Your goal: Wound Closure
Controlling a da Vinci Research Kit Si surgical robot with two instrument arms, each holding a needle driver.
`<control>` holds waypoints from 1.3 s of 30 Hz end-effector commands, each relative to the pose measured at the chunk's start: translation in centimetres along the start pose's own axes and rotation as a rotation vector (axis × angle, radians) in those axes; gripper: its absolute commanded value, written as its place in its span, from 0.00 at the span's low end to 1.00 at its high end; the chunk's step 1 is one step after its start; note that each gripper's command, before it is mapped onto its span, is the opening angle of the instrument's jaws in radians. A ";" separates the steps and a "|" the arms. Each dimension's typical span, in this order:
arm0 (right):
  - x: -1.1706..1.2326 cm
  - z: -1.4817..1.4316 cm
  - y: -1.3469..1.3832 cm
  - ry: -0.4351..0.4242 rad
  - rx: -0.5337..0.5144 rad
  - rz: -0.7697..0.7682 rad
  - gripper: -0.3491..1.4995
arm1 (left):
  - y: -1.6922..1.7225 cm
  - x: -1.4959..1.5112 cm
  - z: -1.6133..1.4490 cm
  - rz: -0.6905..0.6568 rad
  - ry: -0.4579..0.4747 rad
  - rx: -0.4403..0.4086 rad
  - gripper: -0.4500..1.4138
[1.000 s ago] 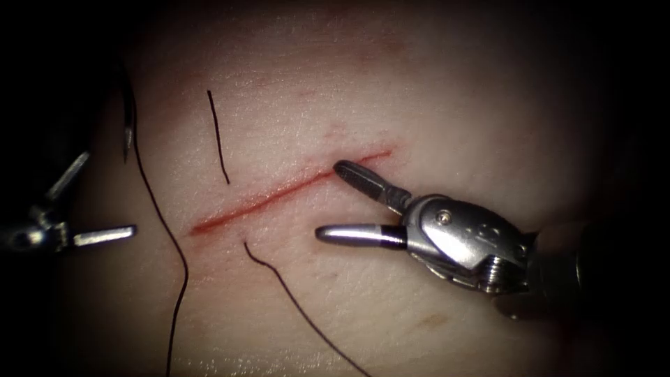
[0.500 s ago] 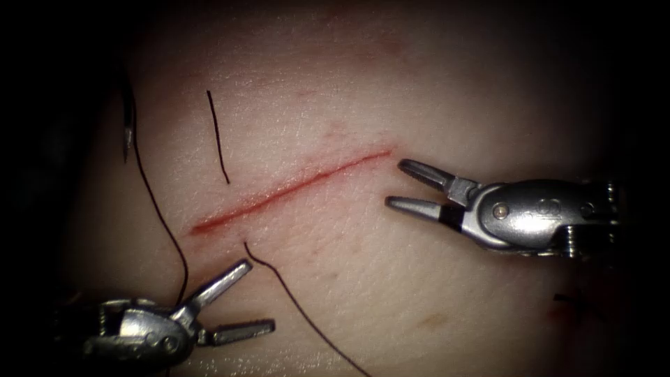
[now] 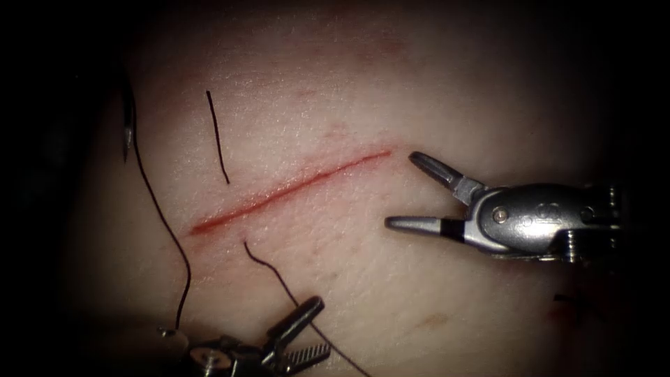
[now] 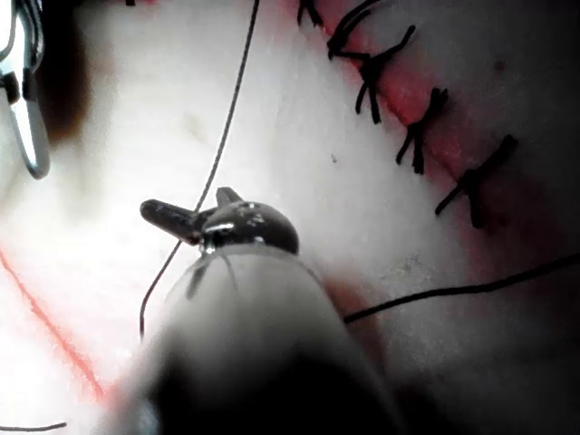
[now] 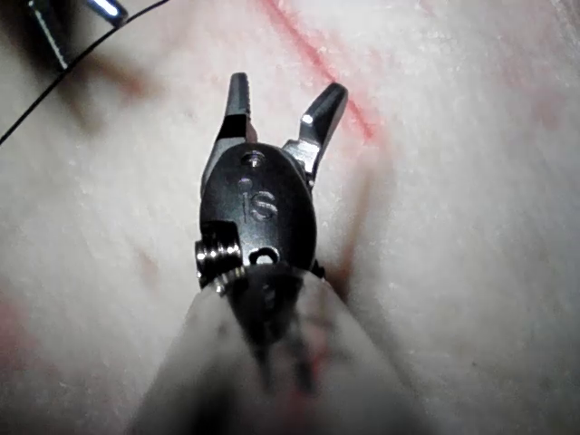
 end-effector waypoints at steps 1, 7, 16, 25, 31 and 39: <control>-0.06 0.05 -0.09 0.002 0.004 0.000 0.96 | 0.11 0.06 0.06 0.009 -0.003 -0.001 0.58; -0.06 0.05 -0.09 0.019 0.017 0.018 0.96 | 0.18 0.25 0.12 0.114 -0.031 0.013 0.58; -0.09 0.06 -0.15 0.042 0.036 0.028 0.95 | 0.42 0.39 0.40 0.160 -0.037 0.034 0.58; -0.15 0.09 -0.15 0.050 0.044 0.047 0.94 | 0.59 0.60 0.40 0.173 0.005 0.037 0.55; -0.15 0.09 -0.15 0.054 0.049 0.046 0.93 | 0.58 0.62 0.39 0.189 0.061 0.004 0.00; -0.14 0.15 -0.23 0.105 0.172 -0.027 0.77 | 0.09 0.49 0.01 0.203 0.178 -0.059 0.00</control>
